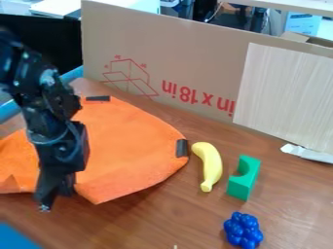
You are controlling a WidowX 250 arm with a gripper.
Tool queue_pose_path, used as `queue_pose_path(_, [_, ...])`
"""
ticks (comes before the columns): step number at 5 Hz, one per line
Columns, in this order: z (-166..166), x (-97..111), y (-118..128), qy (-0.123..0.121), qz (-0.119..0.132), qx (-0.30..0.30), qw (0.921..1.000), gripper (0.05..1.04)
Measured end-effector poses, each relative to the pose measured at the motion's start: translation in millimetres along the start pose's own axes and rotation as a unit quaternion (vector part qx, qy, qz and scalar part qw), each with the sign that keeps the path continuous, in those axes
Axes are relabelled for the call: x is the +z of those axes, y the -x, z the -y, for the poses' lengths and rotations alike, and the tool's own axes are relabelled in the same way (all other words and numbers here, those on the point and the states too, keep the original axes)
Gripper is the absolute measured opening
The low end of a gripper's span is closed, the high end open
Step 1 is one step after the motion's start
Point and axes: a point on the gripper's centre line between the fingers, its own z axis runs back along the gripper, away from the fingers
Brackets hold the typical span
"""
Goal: Unfold the cloth from edge of the table to near the yellow object
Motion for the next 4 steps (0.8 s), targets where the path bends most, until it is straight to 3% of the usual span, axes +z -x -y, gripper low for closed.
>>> queue_pose_path(1, [3.2,-5.5,-2.1,0.009,-0.016,0.006,0.9998,0.241])
queue_pose_path(3, [1.1,-2.6,-1.1,0.018,-0.016,0.007,0.9997,0.821])
queue_pose_path(4, [1.9,3.2,-4.4,0.041,-0.009,-0.002,0.9991,1.004])
